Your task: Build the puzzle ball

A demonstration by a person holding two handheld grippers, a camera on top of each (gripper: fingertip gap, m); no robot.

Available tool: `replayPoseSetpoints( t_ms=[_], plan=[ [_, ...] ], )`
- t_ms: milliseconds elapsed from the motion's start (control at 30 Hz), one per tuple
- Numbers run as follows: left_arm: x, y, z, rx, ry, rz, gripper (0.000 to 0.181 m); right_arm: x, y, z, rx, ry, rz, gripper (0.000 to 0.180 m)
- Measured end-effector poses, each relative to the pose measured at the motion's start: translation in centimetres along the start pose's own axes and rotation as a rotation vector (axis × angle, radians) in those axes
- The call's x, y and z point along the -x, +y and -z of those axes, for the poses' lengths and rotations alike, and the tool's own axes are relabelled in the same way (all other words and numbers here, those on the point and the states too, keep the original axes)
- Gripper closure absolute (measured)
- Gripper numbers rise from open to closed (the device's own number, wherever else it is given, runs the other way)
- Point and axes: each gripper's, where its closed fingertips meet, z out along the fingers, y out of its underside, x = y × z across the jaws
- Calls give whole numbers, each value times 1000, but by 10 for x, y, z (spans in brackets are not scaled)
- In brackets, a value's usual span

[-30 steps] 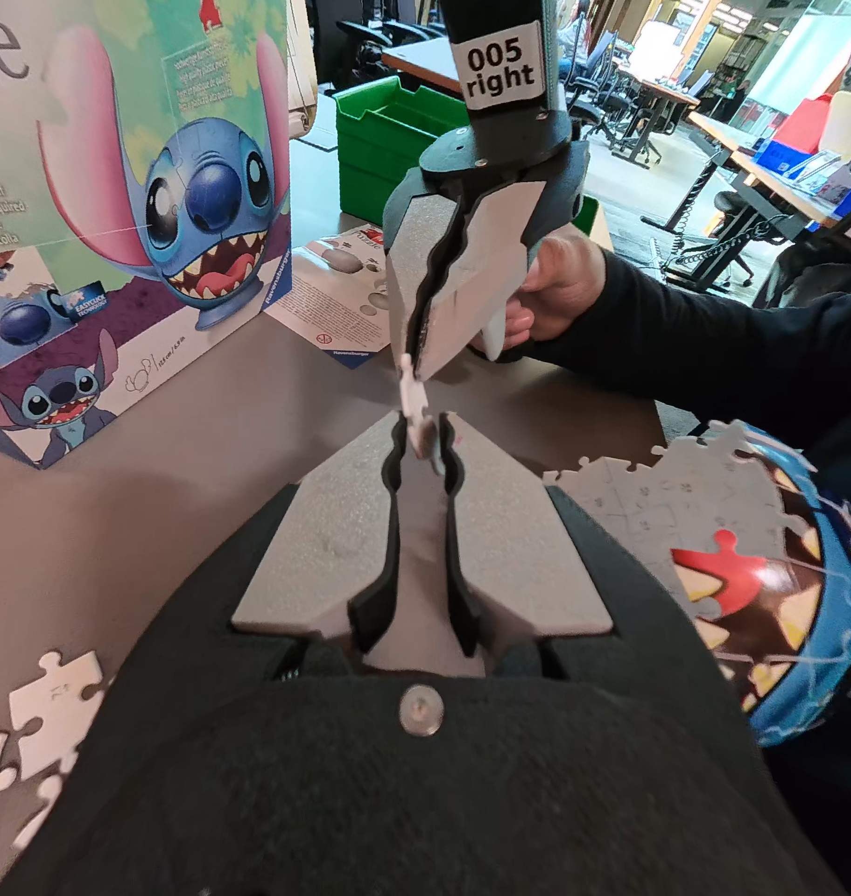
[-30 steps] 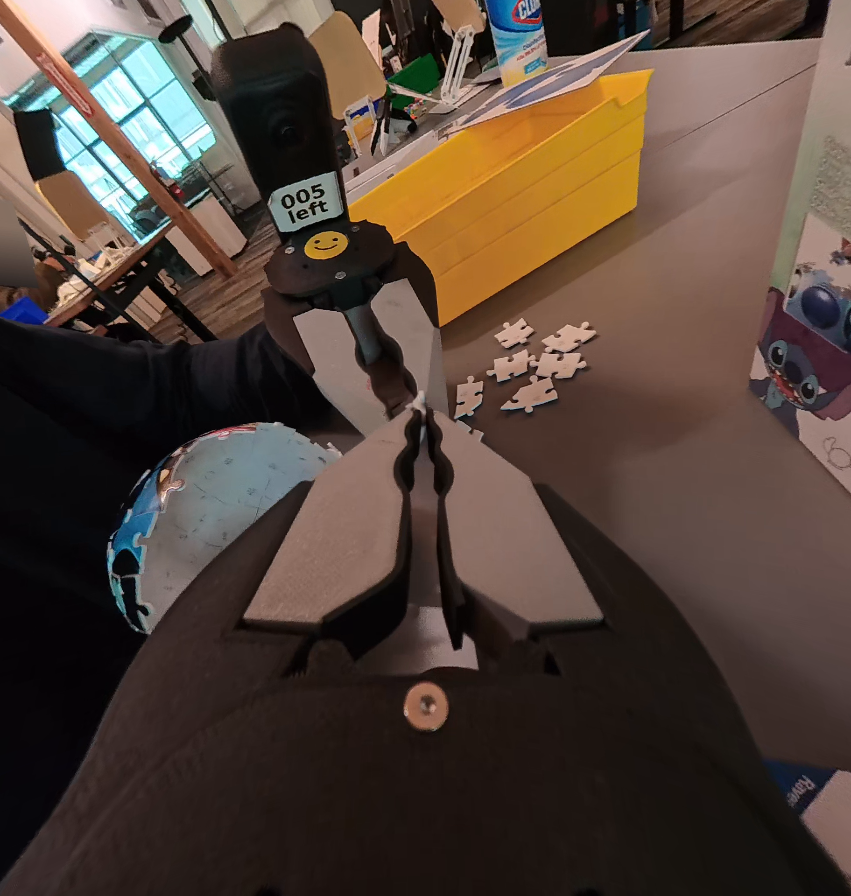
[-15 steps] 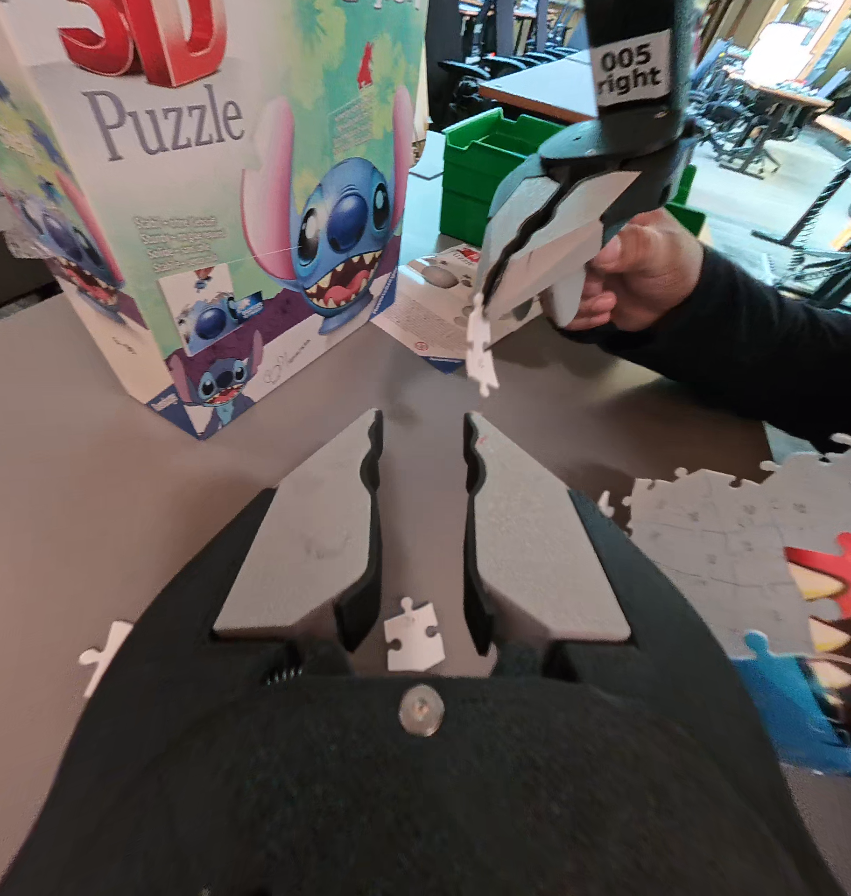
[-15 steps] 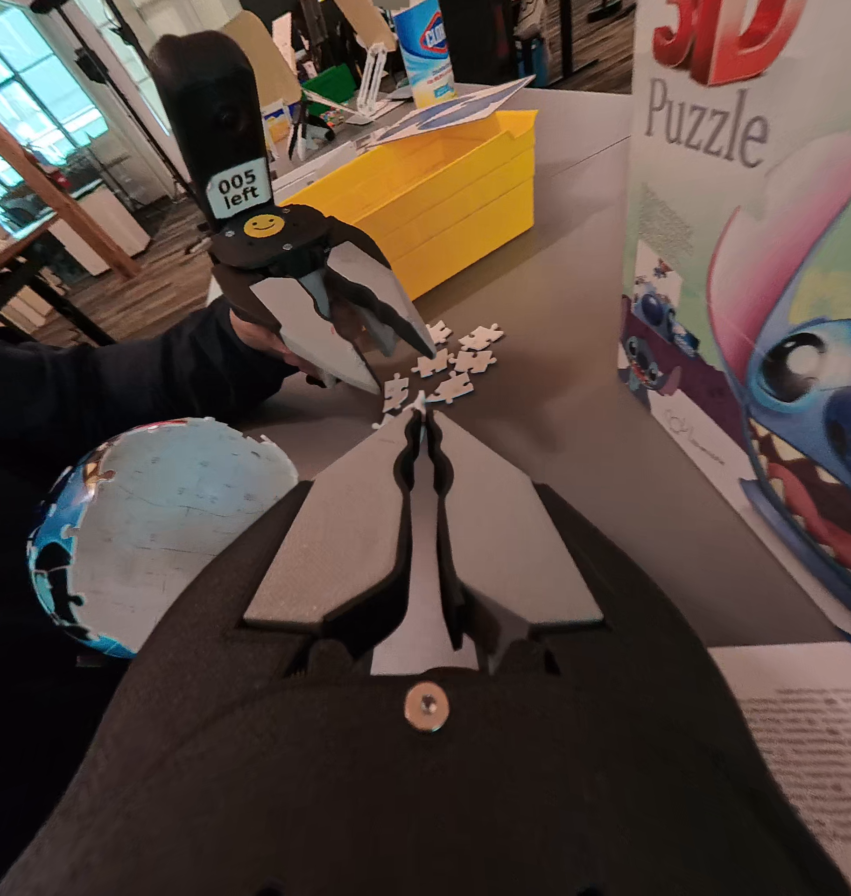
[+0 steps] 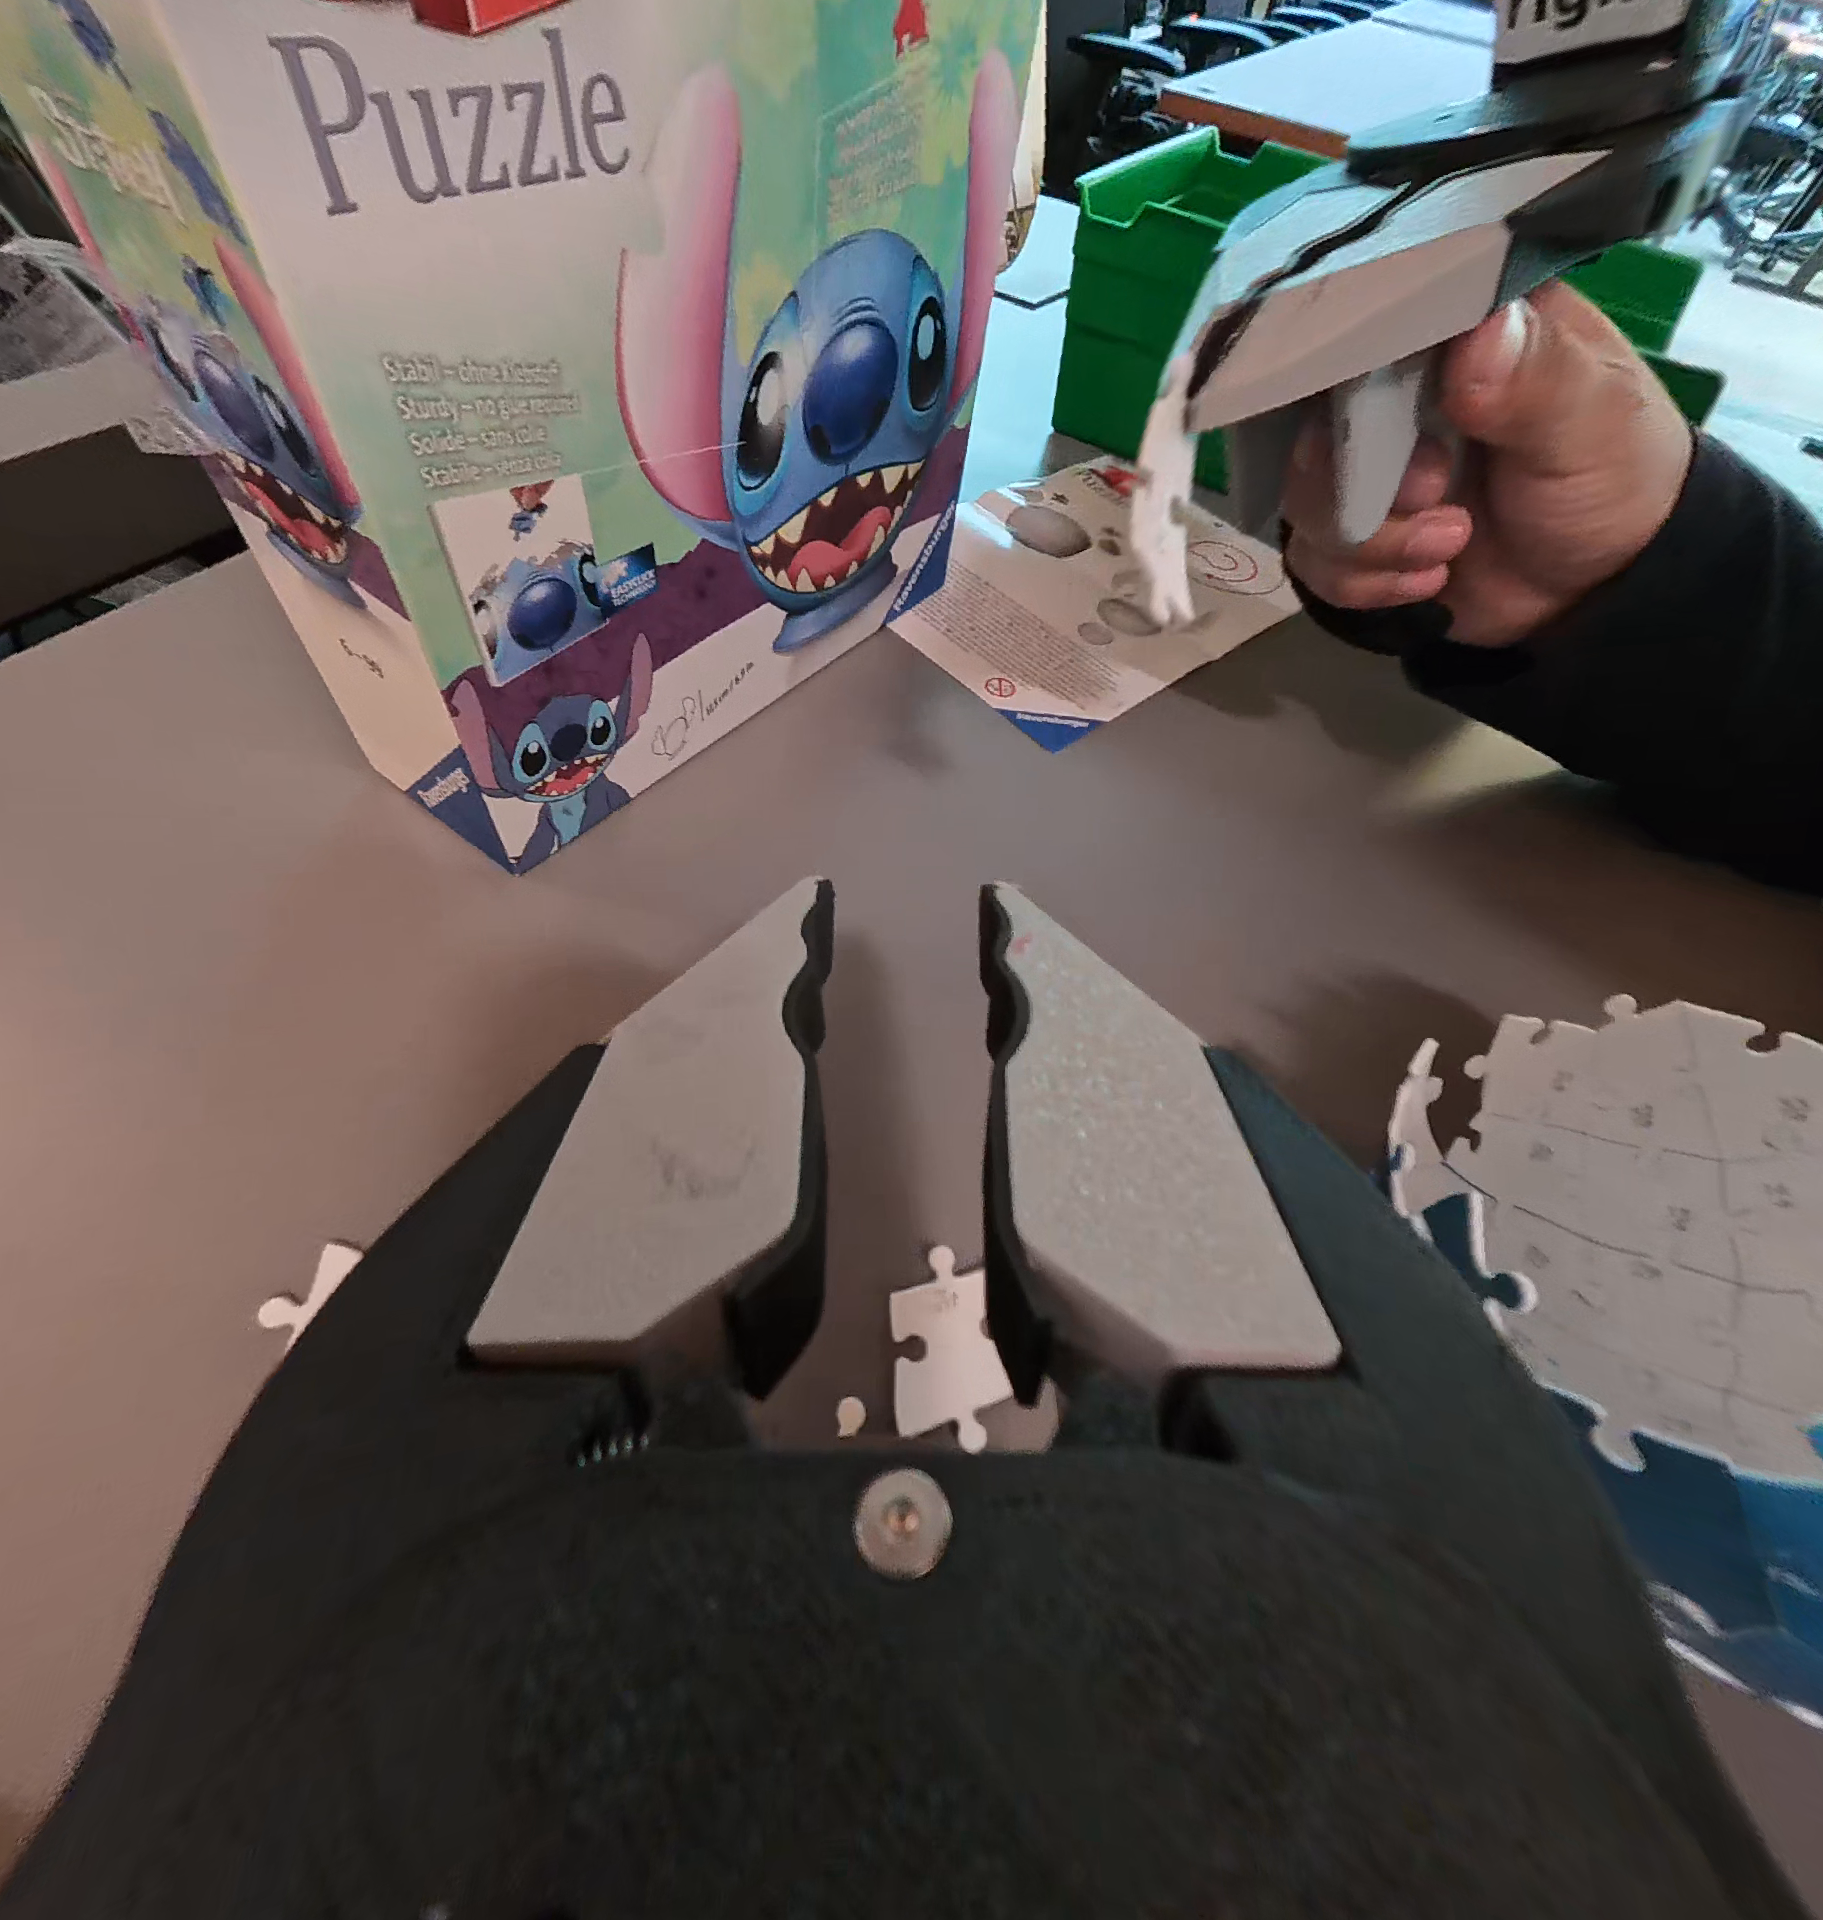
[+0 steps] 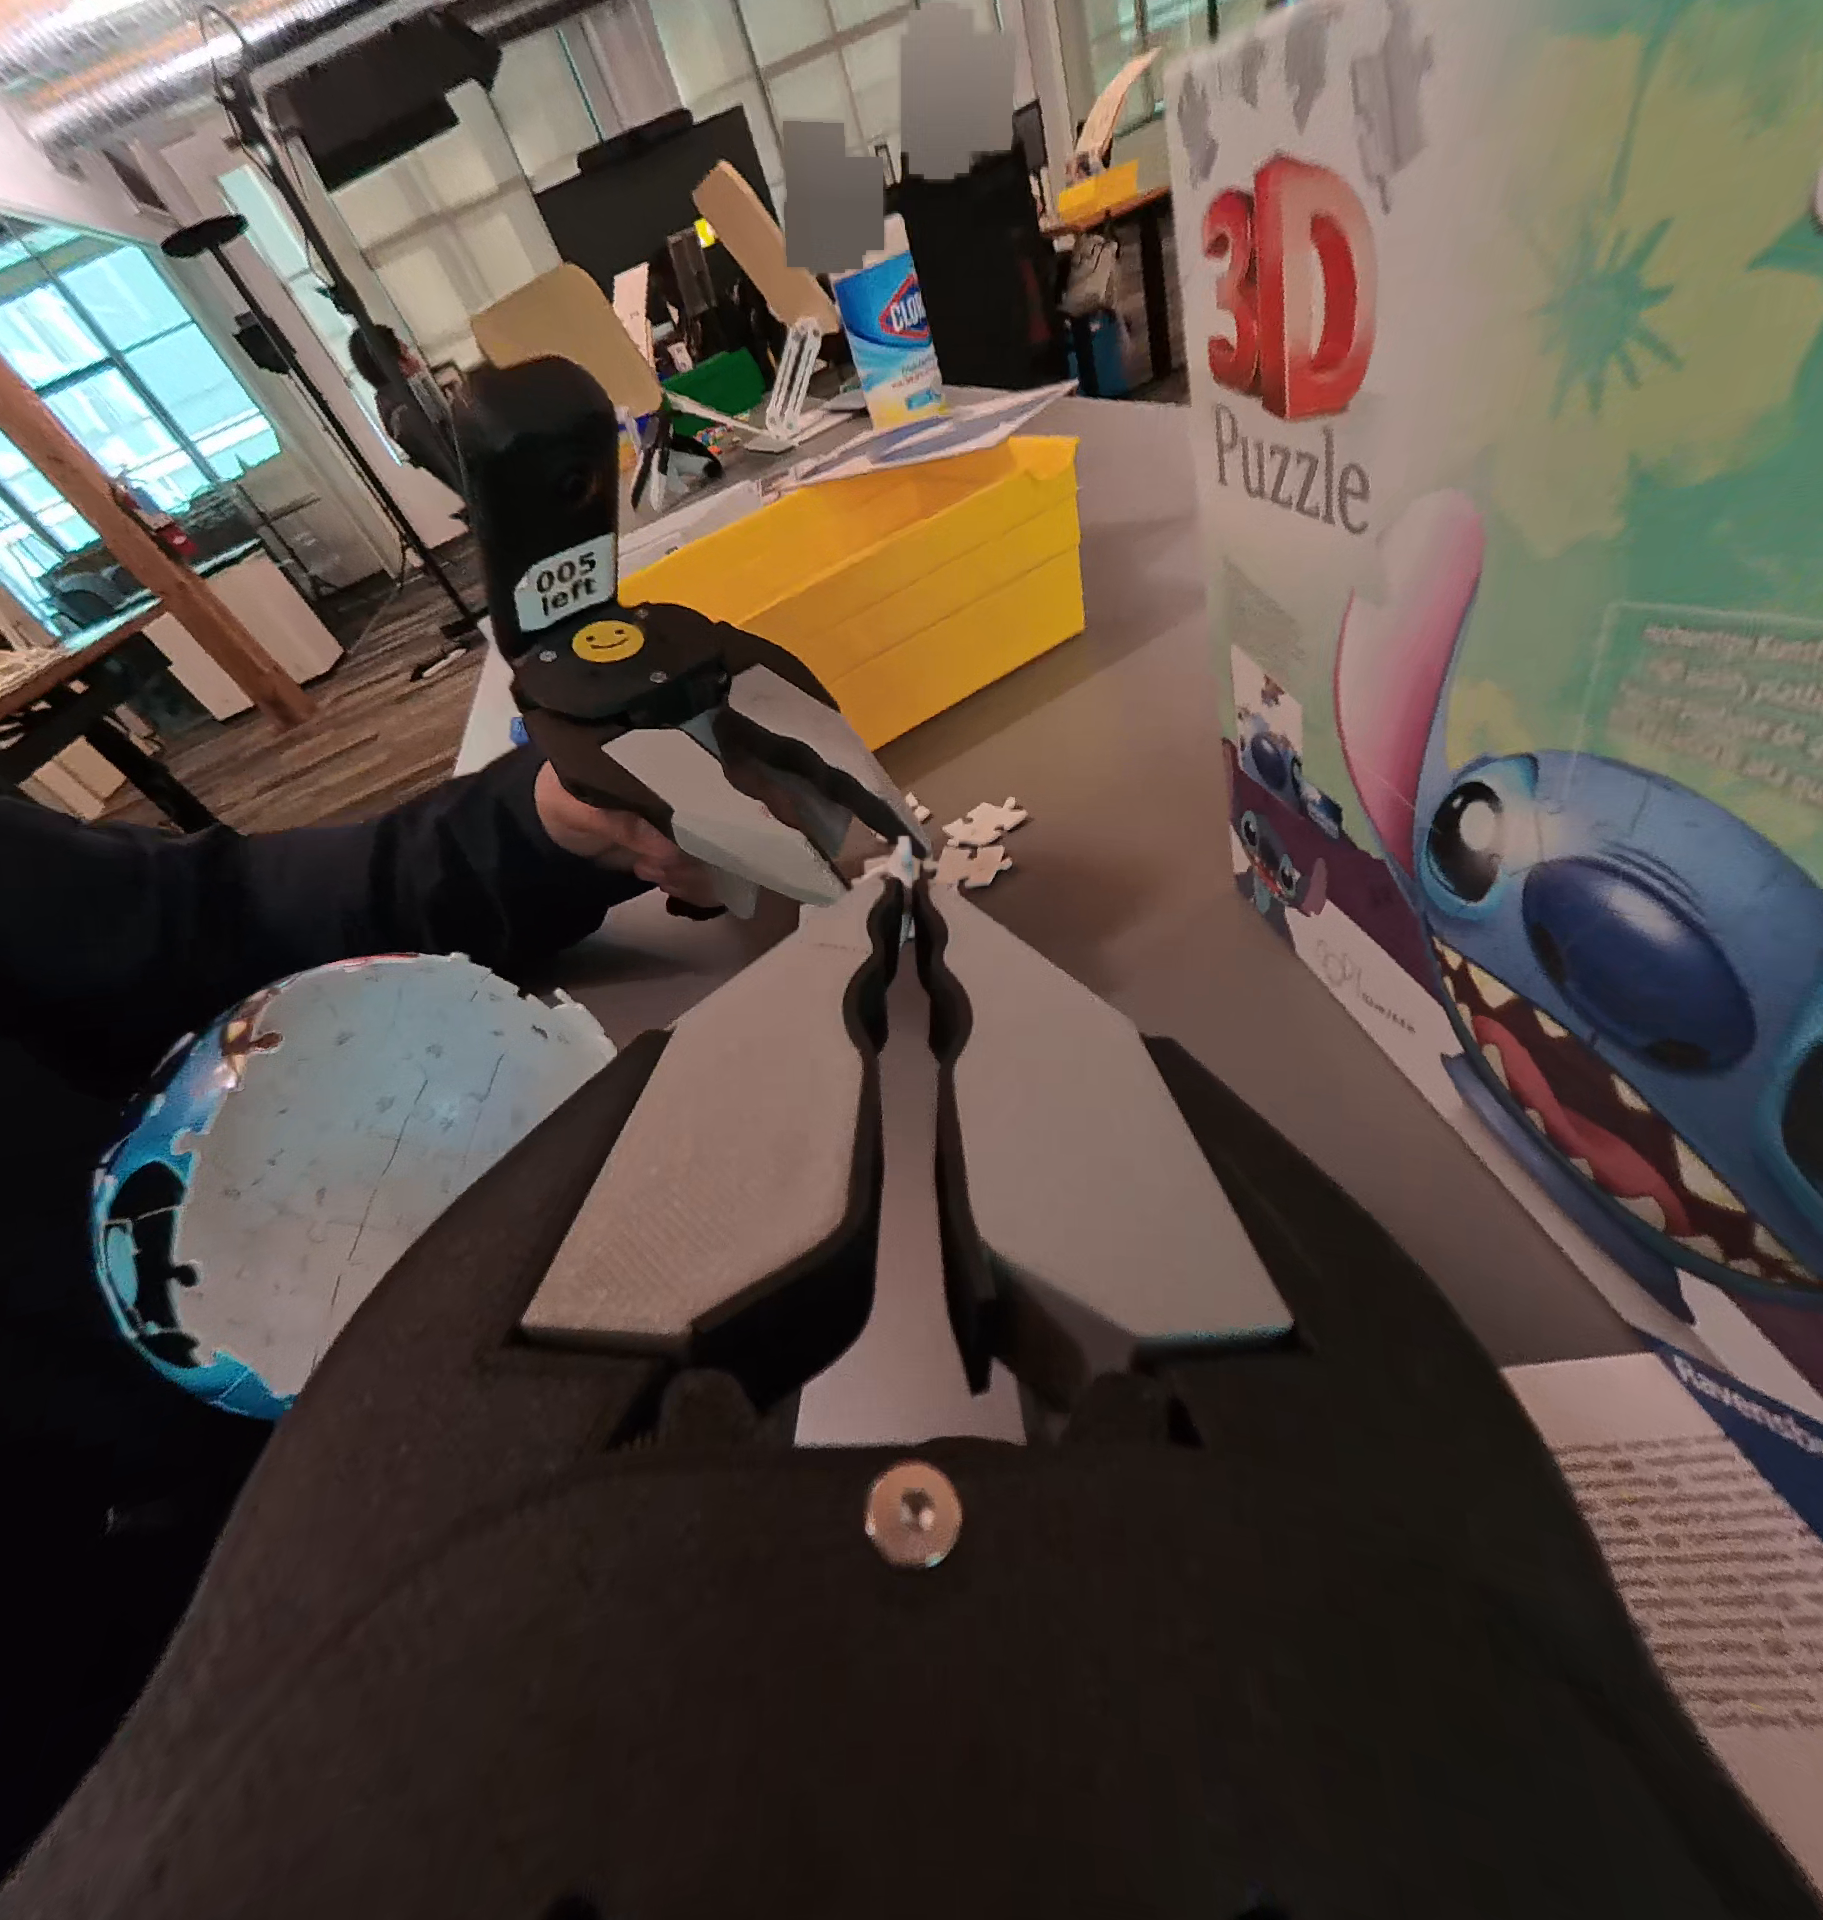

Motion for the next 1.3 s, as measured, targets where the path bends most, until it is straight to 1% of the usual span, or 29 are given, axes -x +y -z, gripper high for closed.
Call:
replayPoseSetpoints(
  t_ms=[100,200,400,500,667,767,933,1100,1200,1300],
  plan=[
    [4,-1,2,-5,-21,-4,155,-3,-15,11,-66,63,72,180],
    [3,-2,3,-9,-18,-7,156,7,-32,25,-156,32,124,180],
    [3,3,3,10,-28,-28,156,-2,-44,44,-239,83,134,180],
    [6,4,5,7,-44,-29,157,-6,-46,50,-243,112,135,180],
    [12,5,6,10,-63,-9,157,-3,-50,65,-200,155,202,180],
    [14,5,7,8,-74,0,158,10,-38,58,-123,71,150,180],
    [17,13,7,43,-100,-19,158,37,-2,26,38,-71,43,180],
    [14,20,5,91,-112,-43,158,50,37,2,214,-100,20,180],
    [14,21,4,98,-117,-51,158,56,53,-5,259,-151,-74,180],
    [15,22,5,108,-121,-39,158,53,63,-7,276,-138,-129,180]
  ],
)
